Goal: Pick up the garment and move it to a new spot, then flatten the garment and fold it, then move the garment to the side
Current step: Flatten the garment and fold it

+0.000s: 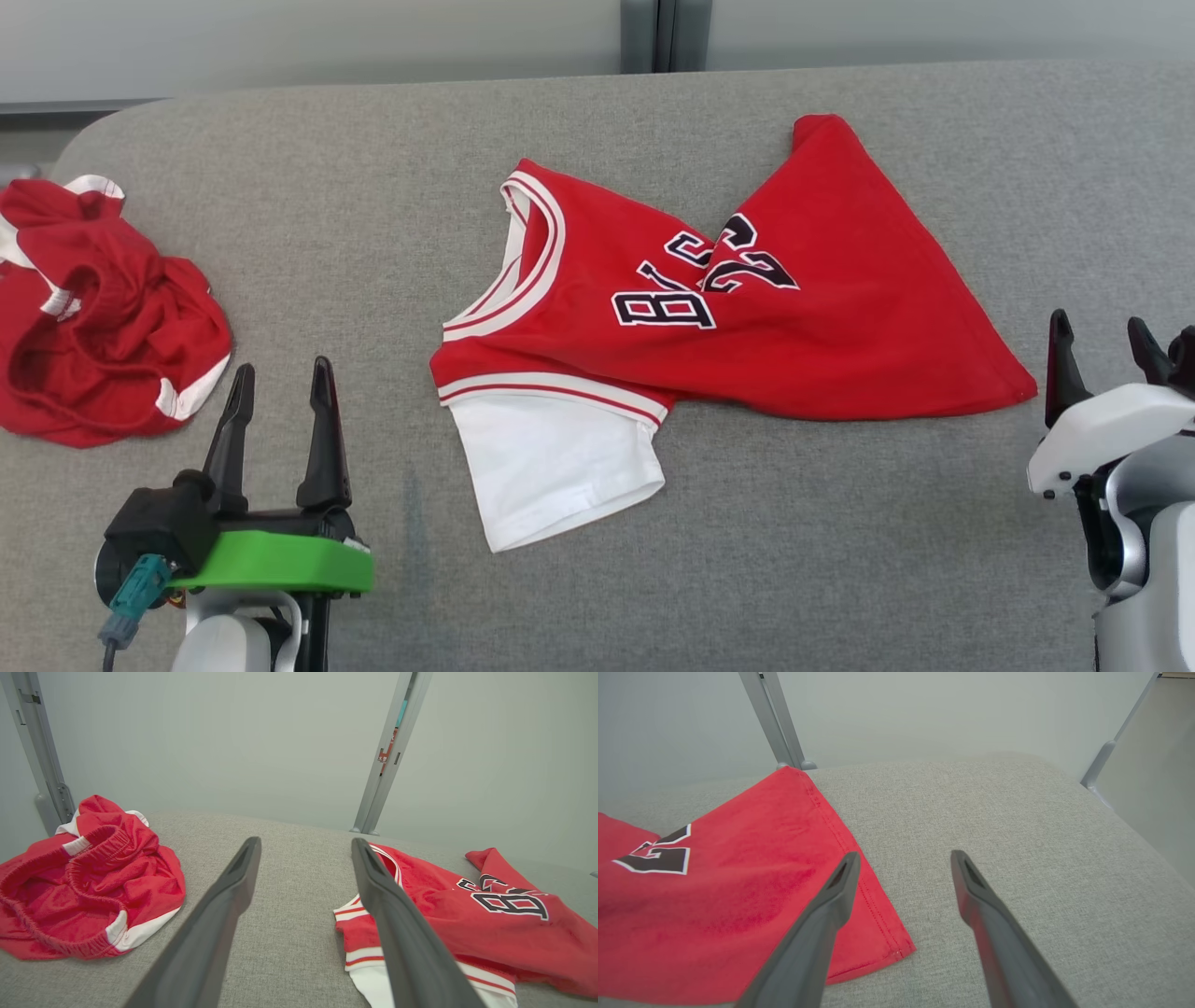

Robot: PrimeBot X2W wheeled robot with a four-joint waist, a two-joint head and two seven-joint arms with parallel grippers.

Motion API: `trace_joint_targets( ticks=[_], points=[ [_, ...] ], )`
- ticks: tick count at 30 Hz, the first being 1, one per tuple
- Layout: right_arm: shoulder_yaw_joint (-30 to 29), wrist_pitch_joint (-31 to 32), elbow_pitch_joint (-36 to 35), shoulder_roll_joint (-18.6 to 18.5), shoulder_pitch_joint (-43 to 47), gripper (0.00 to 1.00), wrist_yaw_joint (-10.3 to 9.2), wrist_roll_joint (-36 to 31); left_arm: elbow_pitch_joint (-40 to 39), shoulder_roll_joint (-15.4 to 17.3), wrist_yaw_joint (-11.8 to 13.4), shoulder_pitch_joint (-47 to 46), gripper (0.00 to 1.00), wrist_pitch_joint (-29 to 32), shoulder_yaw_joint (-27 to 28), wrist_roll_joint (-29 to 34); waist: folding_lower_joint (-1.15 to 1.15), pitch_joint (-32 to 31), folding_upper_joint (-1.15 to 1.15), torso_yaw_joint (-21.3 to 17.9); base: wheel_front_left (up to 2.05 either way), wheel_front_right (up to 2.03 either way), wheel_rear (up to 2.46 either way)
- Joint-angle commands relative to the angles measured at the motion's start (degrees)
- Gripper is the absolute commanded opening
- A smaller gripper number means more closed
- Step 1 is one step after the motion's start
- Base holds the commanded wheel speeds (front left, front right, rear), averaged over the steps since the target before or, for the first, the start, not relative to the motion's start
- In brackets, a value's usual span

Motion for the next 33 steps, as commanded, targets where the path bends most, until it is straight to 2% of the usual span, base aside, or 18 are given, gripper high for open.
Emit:
trace_joint_targets(
  ticks=[1,8,12,18,24,33],
  points=[
    [0.08,-0.90,-0.62,-0.03,1.43,1.00,-0.06,-0.36,0.26,0.14,-0.11,0.86,1.00,0.00,0.06,0.40,0.00,-1.05,0.00,-0.58,0.00,0.00,0.00],
    [3.55,-7.29,-2.84,0.23,5.57,1.00,-0.06,0.06,0.45,0.13,-0.11,2.96,1.00,0.00,1.04,0.68,0.00,-3.52,0.00,-1.63,0.00,0.00,0.00],
    [6.50,-13.13,-3.88,0.25,7.66,1.00,-0.06,0.31,0.96,0.13,-0.11,4.77,1.00,0.00,1.32,1.36,0.00,-5.32,0.00,-2.44,0.00,0.00,0.00],
    [9.91,-17.40,-4.00,0.22,9.75,1.00,-0.06,1.09,2.11,0.25,-0.11,6.62,1.00,0.00,1.15,1.67,0.00,-7.34,0.00,-3.51,0.00,0.00,0.00],
    [13.04,-18.30,-3.20,0.21,11.78,1.00,-0.06,1.74,2.56,0.31,-0.11,8.09,1.00,0.00,1.35,1.95,0.00,-9.22,0.00,-4.18,0.00,0.00,0.00],
    [15.44,-16.46,-2.34,-0.52,12.39,1.00,-0.06,3.78,3.23,0.21,-0.08,8.93,1.00,0.00,1.69,2.07,0.00,-10.32,0.00,-4.45,0.00,0.00,0.00]
  ],
)
